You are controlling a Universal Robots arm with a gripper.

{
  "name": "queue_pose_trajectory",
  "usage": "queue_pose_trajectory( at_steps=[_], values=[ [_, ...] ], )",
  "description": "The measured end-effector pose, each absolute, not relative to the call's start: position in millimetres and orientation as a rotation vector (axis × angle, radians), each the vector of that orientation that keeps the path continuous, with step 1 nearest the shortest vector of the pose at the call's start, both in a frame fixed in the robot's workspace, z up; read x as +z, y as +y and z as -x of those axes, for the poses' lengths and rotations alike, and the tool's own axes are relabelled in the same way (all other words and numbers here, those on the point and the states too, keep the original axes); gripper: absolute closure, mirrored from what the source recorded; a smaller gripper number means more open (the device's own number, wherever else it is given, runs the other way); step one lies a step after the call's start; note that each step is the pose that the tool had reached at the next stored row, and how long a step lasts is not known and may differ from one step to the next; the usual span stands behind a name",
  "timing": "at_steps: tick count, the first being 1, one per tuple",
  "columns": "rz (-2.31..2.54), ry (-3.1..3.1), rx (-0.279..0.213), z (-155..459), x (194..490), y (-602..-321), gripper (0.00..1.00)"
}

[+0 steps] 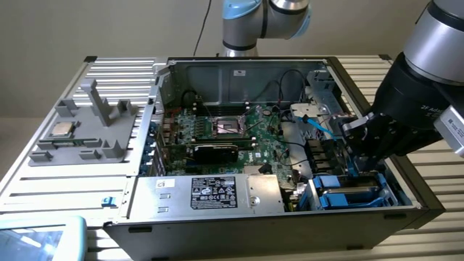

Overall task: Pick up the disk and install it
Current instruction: 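Insert the second disk wire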

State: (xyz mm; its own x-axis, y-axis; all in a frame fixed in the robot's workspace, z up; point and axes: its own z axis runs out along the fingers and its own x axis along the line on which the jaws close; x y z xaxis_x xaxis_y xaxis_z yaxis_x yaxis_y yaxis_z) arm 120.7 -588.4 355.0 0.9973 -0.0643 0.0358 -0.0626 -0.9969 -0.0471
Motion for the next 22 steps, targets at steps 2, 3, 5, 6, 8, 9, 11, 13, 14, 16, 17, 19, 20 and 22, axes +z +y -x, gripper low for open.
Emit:
queue_pose_trajectory(
  at_steps=[2, 3, 5, 6, 8, 9, 11, 13, 14, 16, 17, 19, 20, 22],
  values=[
    [3.093, 0.098, -0.058, -124, 354, -588, 0.89],
    [3.093, 0.098, -0.058, -125, 354, -588, 0.89],
    [3.092, 0.098, -0.058, -125, 352, -589, 0.89],
    [3.089, 0.099, -0.057, -125, 350, -590, 0.89],
    [3.083, 0.098, -0.057, -125, 348, -591, 0.89],
    [3.080, 0.098, -0.057, -126, 348, -592, 0.89],
    [3.076, 0.098, -0.057, -126, 347, -593, 0.89],
    [3.071, 0.098, -0.056, -126, 346, -594, 0.89],
    [3.069, 0.097, -0.056, -126, 346, -595, 0.89],
    [3.065, 0.097, -0.056, -126, 345, -595, 0.89],
    [3.064, 0.097, -0.057, -126, 345, -596, 0.89],
    [3.060, 0.097, -0.057, -126, 344, -596, 0.89],
    [3.059, 0.097, -0.057, -126, 344, -597, 0.89],
    [3.057, 0.097, -0.057, -127, 344, -597, 0.89]
  ],
)
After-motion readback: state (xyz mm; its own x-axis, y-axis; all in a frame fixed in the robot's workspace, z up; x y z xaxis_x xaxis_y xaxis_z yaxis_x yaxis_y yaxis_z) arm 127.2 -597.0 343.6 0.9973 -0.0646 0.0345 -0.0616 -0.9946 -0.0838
